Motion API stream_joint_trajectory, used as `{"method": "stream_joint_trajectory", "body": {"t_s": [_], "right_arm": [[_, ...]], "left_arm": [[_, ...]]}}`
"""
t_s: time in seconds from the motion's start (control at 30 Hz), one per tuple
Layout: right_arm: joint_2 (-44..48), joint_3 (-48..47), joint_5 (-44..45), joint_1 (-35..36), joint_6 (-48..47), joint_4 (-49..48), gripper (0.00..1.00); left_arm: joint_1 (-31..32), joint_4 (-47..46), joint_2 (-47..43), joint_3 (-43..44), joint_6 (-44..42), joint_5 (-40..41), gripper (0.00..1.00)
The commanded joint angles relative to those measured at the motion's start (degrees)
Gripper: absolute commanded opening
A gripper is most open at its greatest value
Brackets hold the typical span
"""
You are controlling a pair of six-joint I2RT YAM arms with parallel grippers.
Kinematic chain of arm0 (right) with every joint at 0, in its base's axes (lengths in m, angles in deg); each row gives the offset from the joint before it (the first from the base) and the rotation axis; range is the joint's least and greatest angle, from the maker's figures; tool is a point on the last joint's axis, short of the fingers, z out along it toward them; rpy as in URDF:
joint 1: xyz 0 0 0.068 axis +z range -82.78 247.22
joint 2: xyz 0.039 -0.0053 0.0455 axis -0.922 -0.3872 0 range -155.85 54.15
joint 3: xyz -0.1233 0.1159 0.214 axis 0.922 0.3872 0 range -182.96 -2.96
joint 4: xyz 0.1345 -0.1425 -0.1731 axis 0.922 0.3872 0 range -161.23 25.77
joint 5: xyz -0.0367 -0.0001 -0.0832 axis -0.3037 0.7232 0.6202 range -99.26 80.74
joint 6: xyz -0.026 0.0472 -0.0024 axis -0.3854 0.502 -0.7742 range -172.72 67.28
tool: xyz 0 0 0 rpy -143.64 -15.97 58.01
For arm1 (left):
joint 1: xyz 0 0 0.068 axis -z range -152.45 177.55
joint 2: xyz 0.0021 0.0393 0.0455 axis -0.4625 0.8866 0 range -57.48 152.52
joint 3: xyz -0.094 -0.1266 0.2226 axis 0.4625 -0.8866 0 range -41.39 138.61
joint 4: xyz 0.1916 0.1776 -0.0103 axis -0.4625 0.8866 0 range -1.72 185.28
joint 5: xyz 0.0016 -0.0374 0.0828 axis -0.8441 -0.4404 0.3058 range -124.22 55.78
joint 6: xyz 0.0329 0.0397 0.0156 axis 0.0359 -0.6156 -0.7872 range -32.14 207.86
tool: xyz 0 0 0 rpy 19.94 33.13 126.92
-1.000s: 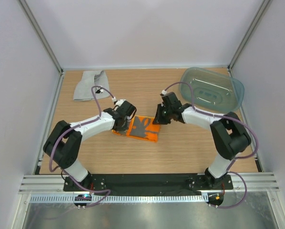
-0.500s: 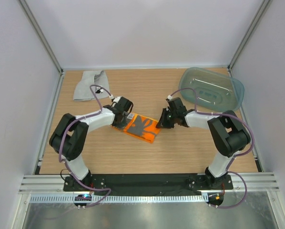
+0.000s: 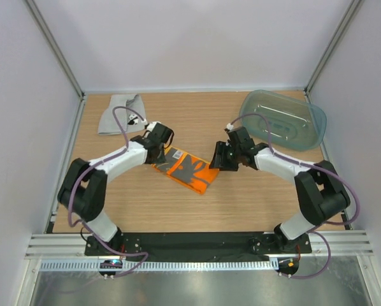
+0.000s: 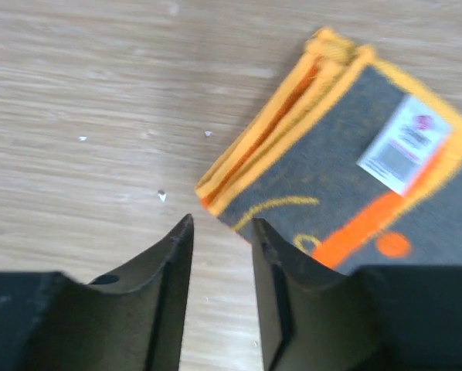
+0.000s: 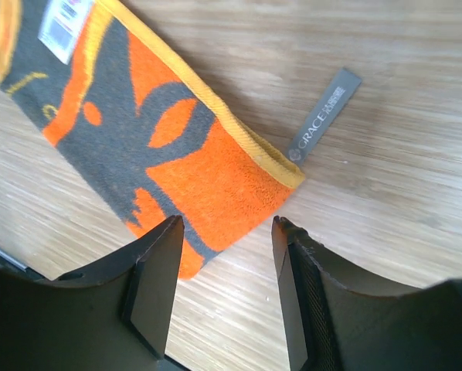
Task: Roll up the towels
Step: Fold the towel
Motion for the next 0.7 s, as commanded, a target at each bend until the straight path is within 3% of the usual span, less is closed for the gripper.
{"method": "stream_joint_trajectory", "body": {"t_s": [0.0, 0.1, 0.13, 0.2, 0.23, 0.27, 0.3, 0.33, 0.4, 0.53, 0.63, 0.67], "right_arm": [[6.9, -3.6, 5.0, -0.1, -1.8, 5.6, 0.57], [12.6, -2.8, 9.2, -0.1, -1.8, 7.2, 0.57], [15.1, -2.4, 10.1, -0.3, -1.4, 7.6, 0.58], [17.1, -1.2, 11.4, -0.2, -1.0, 7.6, 0.58], [18.5, -0.5, 12.0, -0.3, -0.5, 7.3, 0.58], [18.9, -0.5, 12.0, -0.3, -0.3, 7.1, 0.58], [19.1, -0.2, 11.9, -0.3, 0.1, 7.0, 0.58], [19.2, -0.2, 11.7, -0.2, 0.1, 7.3, 0.58], [19.8, 0.1, 11.5, -0.2, 0.6, 7.5, 0.58], [21.7, 0.1, 12.9, -0.2, 0.3, 9.8, 0.58], [23.3, 0.1, 15.5, -0.3, 0.2, 11.1, 0.59], [23.3, 0.1, 16.6, -0.3, 0.3, 11.7, 0.59]], "left_arm": [[3.3, 3.1, -10.0, 1.0, -2.2, 4.5, 0.39], [9.1, 4.5, -17.5, 2.4, -2.2, 7.5, 0.55], [11.0, 4.1, -19.3, 2.3, -2.2, 8.5, 0.66], [14.6, -0.5, -25.0, 0.6, -2.8, 9.6, 0.72], [14.8, -8.7, -28.8, -3.6, -5.0, 10.7, 0.81], [14.8, -10.4, -30.4, -5.4, -2.4, 10.7, 0.87], [14.7, -12.0, -31.9, -7.7, -1.6, 7.3, 1.00], [14.7, -18.6, -33.6, -12.6, -2.8, 3.6, 1.00], [14.7, -21.4, -35.5, -15.5, -3.3, -2.4, 1.00], [15.0, -15.5, -31.1, -12.5, -3.5, -8.8, 0.97], [17.9, -10.7, -25.3, -9.2, -4.7, -4.6, 0.91], [21.7, -10.0, -24.0, -7.5, -5.9, -0.6, 0.89]]}}
